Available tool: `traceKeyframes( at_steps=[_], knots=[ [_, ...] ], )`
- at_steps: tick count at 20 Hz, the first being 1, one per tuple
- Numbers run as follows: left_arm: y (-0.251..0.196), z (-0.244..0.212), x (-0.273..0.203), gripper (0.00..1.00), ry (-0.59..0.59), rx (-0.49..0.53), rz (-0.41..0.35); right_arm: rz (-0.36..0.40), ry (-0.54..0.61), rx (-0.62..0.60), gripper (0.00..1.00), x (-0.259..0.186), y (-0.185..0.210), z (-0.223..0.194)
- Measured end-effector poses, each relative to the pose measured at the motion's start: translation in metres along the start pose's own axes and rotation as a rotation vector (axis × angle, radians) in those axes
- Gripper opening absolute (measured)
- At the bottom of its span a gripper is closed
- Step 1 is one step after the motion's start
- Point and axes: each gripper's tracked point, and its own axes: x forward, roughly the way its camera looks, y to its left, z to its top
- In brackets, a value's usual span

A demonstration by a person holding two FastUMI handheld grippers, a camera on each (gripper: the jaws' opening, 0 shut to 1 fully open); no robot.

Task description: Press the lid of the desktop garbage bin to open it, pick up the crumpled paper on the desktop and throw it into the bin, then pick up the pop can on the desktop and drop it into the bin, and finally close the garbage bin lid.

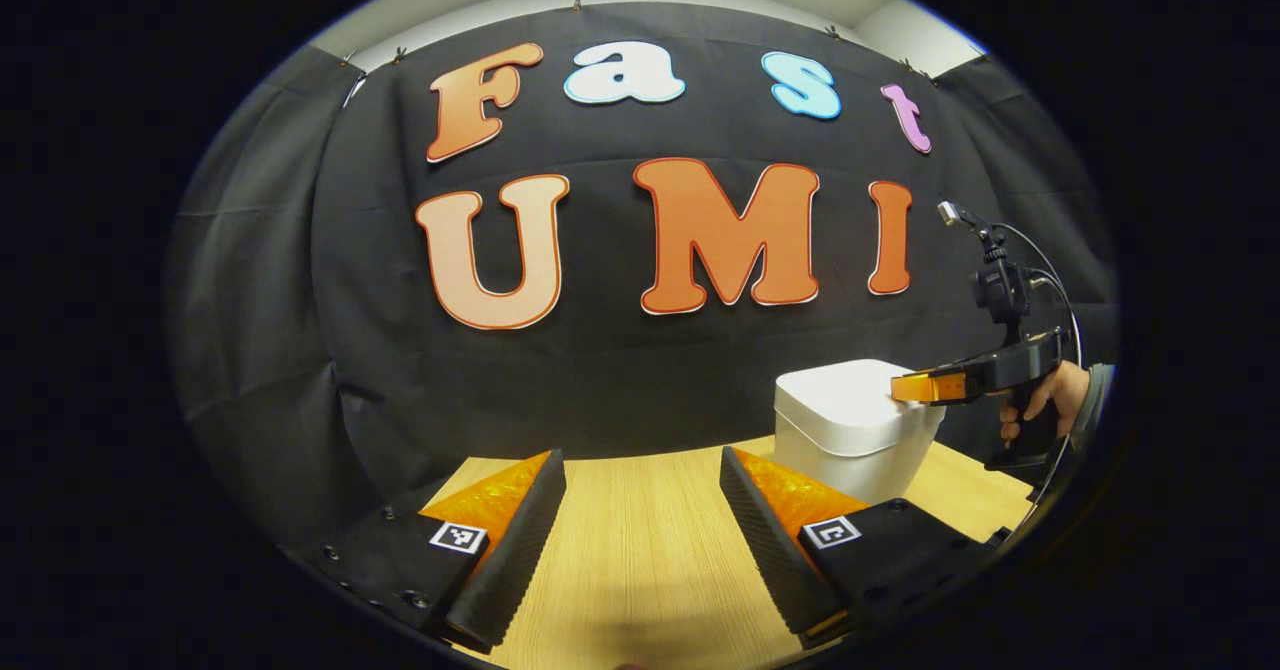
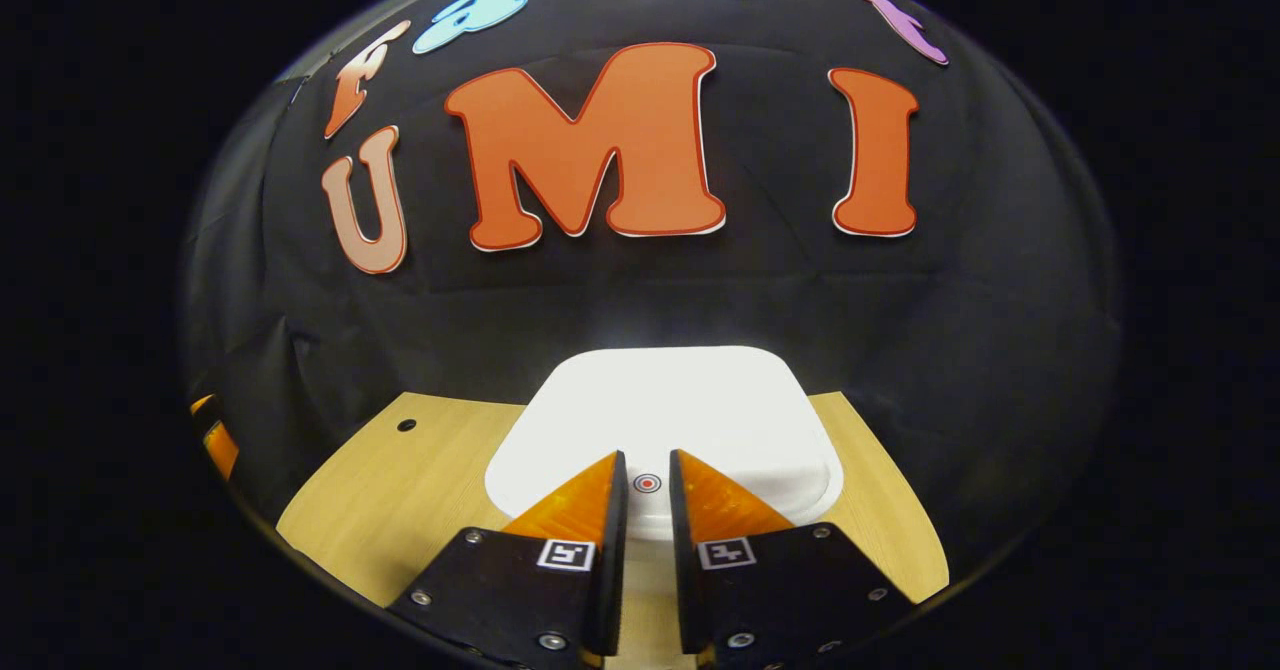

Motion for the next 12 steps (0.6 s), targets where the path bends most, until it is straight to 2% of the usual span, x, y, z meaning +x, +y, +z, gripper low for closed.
traceKeyframes(
  at_steps=[3, 6, 10, 12],
  knots=[
    [0.001, -0.001, 0.005, 0.99, 0.001, -0.008, -0.015, -0.029, -0.008, -0.014, 0.45, -0.008, 0.005, 0.000],
    [0.004, 0.000, 0.008, 1.00, -0.003, -0.007, -0.022, -0.042, -0.076, -0.053, 0.63, -0.022, 0.015, 0.007],
    [0.005, -0.002, 0.012, 0.99, -0.006, -0.014, -0.033, -0.027, -0.121, -0.100, 0.77, -0.035, 0.033, 0.005],
    [0.005, 0.000, 0.016, 0.99, -0.010, -0.016, -0.040, -0.014, -0.149, -0.112, 0.78, -0.042, 0.045, 0.008]
  ],
)
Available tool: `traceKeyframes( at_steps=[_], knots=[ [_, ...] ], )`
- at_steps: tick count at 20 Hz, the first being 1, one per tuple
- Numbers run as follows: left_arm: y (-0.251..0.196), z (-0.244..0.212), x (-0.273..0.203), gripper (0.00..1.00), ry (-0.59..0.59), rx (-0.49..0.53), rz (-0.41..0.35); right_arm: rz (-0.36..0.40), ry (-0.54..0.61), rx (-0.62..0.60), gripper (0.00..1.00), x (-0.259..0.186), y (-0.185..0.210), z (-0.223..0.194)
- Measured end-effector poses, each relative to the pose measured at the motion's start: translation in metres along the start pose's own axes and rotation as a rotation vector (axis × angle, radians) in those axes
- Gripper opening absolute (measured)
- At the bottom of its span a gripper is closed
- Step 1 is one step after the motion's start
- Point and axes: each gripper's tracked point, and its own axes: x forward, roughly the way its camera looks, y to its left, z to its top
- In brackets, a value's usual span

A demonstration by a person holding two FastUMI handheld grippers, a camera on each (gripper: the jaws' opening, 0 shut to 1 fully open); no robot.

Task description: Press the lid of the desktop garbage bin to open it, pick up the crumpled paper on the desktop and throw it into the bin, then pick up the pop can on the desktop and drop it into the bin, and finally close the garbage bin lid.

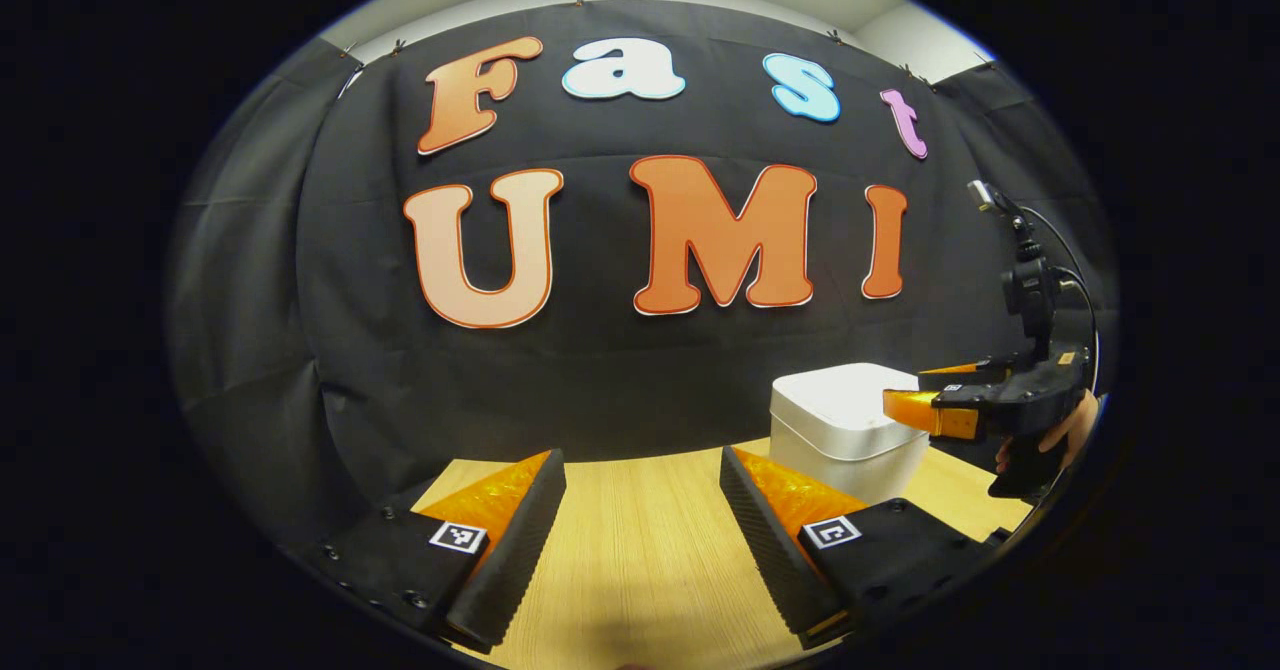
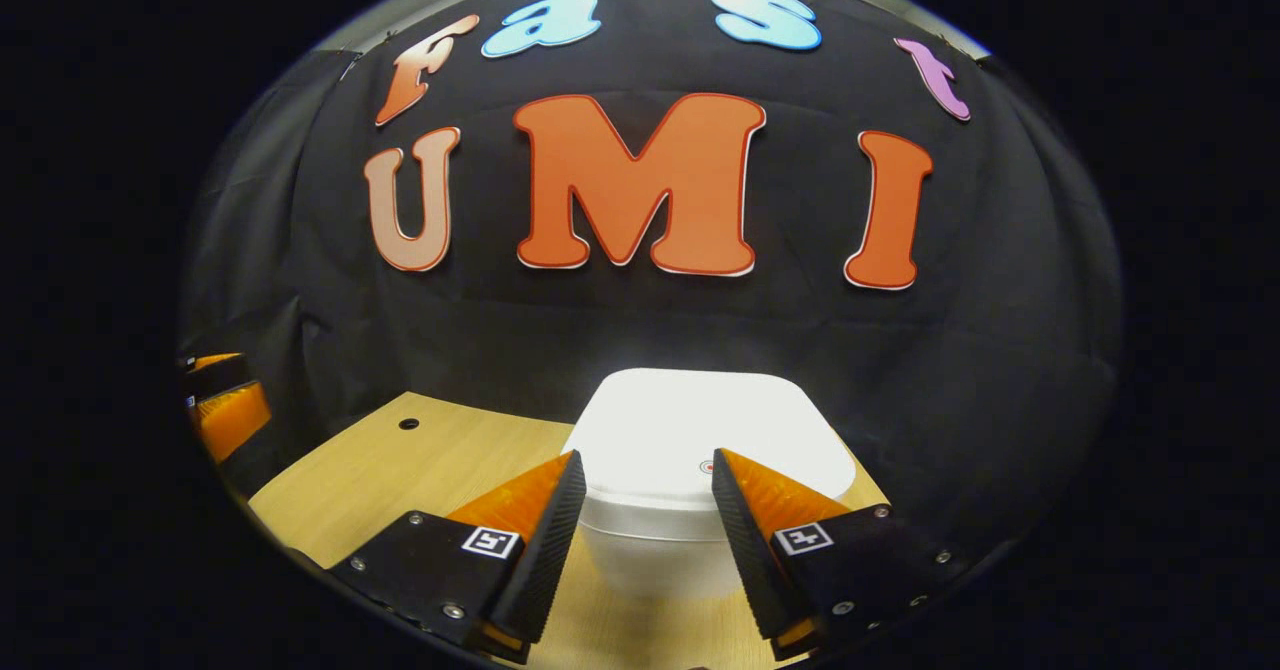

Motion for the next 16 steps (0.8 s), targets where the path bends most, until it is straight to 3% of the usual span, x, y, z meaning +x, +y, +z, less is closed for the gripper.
traceKeyframes(
  at_steps=[16],
  knots=[
    [0.012, 0.004, -0.001, 0.99, -0.020, 0.021, 0.022, 0.094, -0.082, -0.003, 0.78, -0.044, 0.063, 0.006]
  ],
)
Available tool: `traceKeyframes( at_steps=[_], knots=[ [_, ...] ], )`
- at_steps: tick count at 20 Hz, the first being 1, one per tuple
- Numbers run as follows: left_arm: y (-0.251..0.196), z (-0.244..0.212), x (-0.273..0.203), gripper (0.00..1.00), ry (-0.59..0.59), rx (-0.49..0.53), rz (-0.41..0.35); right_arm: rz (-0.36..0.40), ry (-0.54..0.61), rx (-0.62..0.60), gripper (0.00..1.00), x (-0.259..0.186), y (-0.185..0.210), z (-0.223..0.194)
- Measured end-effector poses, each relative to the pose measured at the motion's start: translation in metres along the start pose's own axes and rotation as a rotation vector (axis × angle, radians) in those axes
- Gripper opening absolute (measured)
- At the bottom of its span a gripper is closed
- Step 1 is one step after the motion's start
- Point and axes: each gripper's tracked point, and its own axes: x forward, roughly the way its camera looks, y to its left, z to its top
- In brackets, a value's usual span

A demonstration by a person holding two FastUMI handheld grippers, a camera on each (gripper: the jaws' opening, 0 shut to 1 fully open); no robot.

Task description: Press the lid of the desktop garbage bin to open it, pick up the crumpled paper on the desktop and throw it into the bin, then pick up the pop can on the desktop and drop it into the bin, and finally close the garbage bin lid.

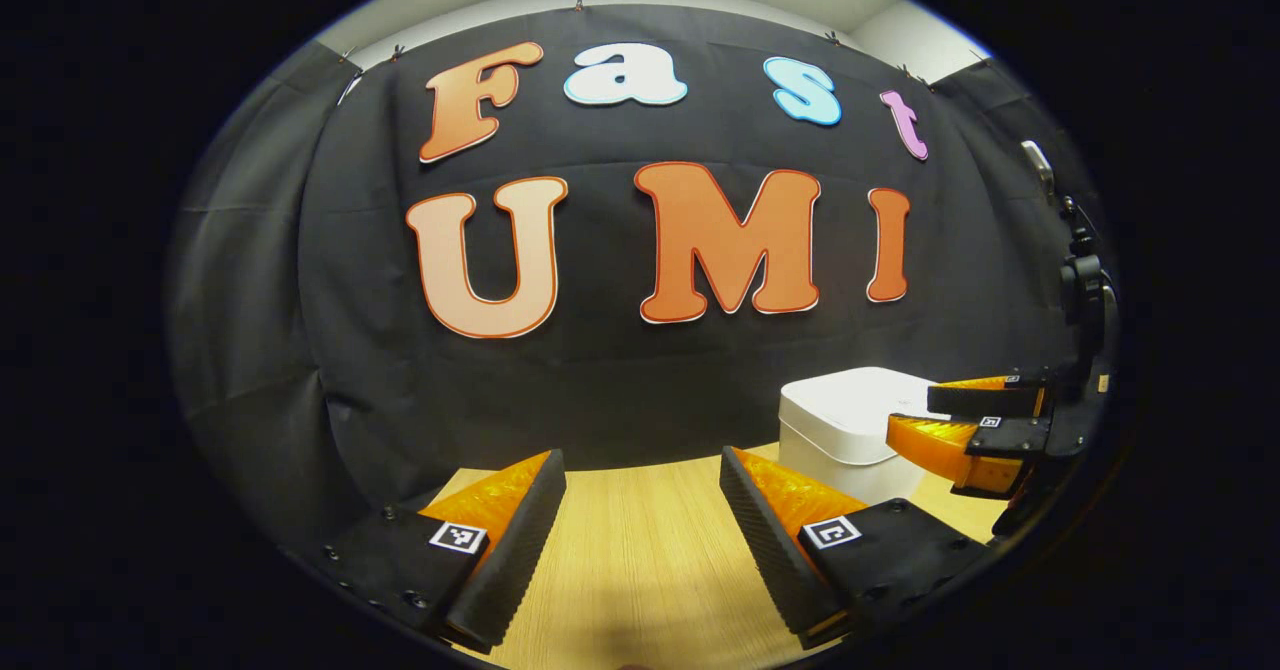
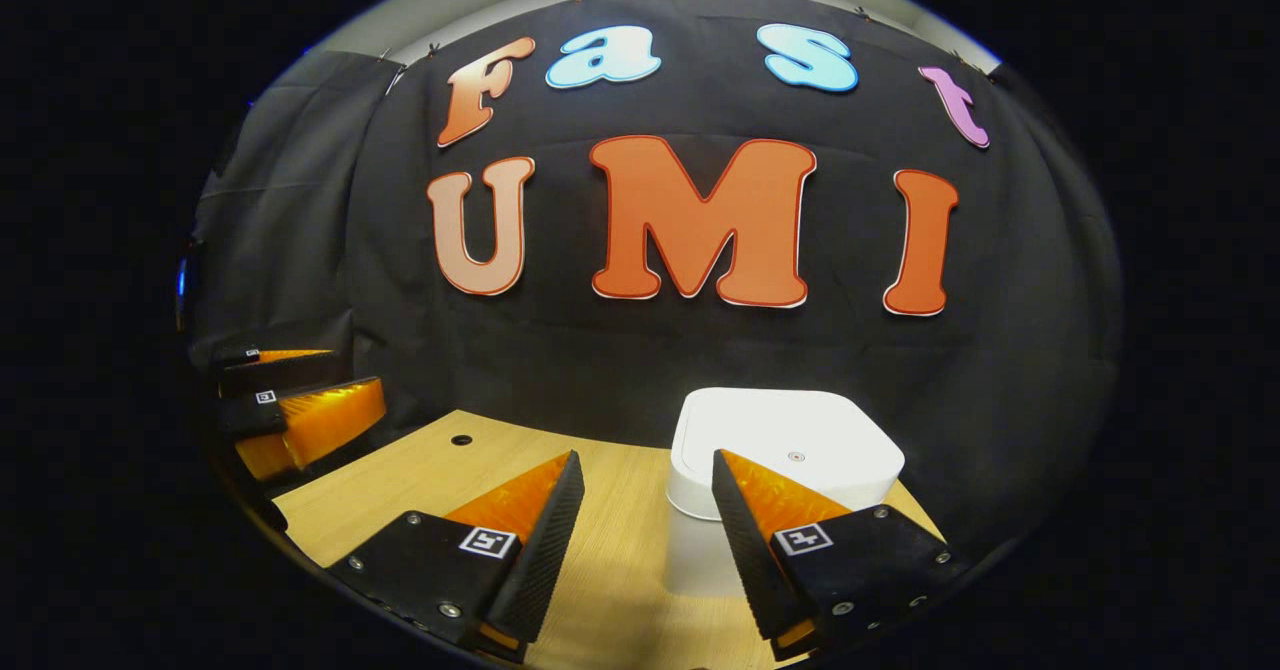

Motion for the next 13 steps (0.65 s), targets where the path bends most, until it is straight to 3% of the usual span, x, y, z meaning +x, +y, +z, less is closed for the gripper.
traceKeyframes(
  at_steps=[13],
  knots=[
    [0.012, 0.000, -0.003, 1.00, 0.001, -0.013, 0.047, 0.050, 0.002, 0.007, 0.78, 0.000, 0.021, -0.001]
  ],
)
